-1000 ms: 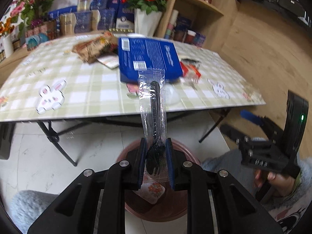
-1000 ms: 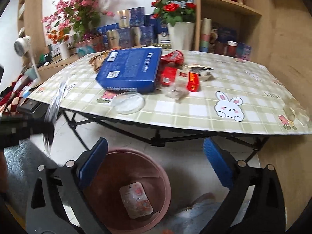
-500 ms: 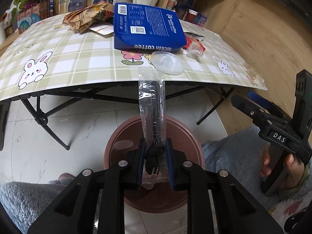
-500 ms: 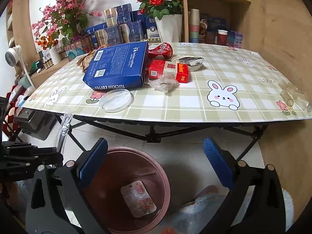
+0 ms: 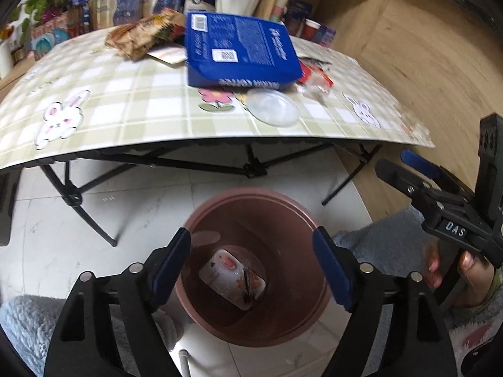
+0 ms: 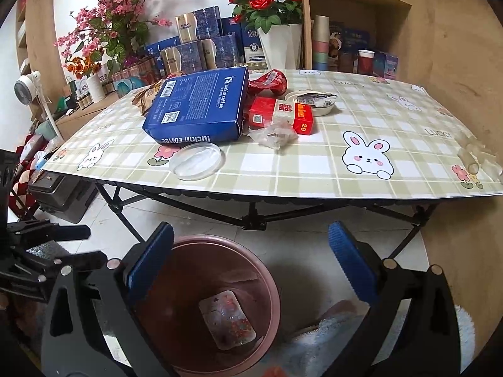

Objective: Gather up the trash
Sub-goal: 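Lower the clear fork bag into the bin and open the left tool, then grasp the clear round plastic lid with the right tool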

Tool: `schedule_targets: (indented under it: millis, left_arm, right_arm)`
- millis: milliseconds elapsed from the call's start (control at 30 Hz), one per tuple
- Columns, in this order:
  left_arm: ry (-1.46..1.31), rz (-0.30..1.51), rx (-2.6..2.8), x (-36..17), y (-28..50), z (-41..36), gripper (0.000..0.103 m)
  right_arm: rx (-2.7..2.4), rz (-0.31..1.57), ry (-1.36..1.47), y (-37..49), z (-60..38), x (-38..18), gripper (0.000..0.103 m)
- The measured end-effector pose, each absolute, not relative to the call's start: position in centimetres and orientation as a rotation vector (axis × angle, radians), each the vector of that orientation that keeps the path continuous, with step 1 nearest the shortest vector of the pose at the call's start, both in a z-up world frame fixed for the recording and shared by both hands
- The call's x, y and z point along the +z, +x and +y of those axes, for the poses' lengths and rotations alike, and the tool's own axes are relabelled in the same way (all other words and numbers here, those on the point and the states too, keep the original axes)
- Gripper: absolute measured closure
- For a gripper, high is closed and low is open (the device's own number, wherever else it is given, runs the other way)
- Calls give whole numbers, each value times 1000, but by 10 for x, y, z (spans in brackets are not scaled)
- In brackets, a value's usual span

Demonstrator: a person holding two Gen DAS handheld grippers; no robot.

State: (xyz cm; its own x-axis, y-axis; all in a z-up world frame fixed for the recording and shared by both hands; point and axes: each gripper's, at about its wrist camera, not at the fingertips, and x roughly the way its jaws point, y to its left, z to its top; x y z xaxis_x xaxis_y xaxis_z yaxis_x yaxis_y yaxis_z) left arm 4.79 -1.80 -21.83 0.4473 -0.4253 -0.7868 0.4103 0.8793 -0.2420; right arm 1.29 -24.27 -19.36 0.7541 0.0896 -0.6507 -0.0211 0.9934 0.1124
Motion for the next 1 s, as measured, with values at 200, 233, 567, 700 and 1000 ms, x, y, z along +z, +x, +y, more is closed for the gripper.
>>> schedule_targets:
  millis: [200,233,567,700,1000]
  left_arm:
    - [-38,914,-439,-207,49,-5,14]
    - [-37,906,-430,-206,49,-4,13]
    - [-21,872,-408,-202,47,-2,13]
    - [-16,867,-406,-201,47,-2,13]
    - [-38,775,-272,-184,50,18,13]
  right_arm:
    - [63,716,103,13,-243,-194,6]
    - [64,716,104,13,-243,-194,6]
    - [66,728,119,15,-244,-196,6]
    - [60,741,124,18,-245,-198,6]
    - [61,725,128,42,-246,-188,6]
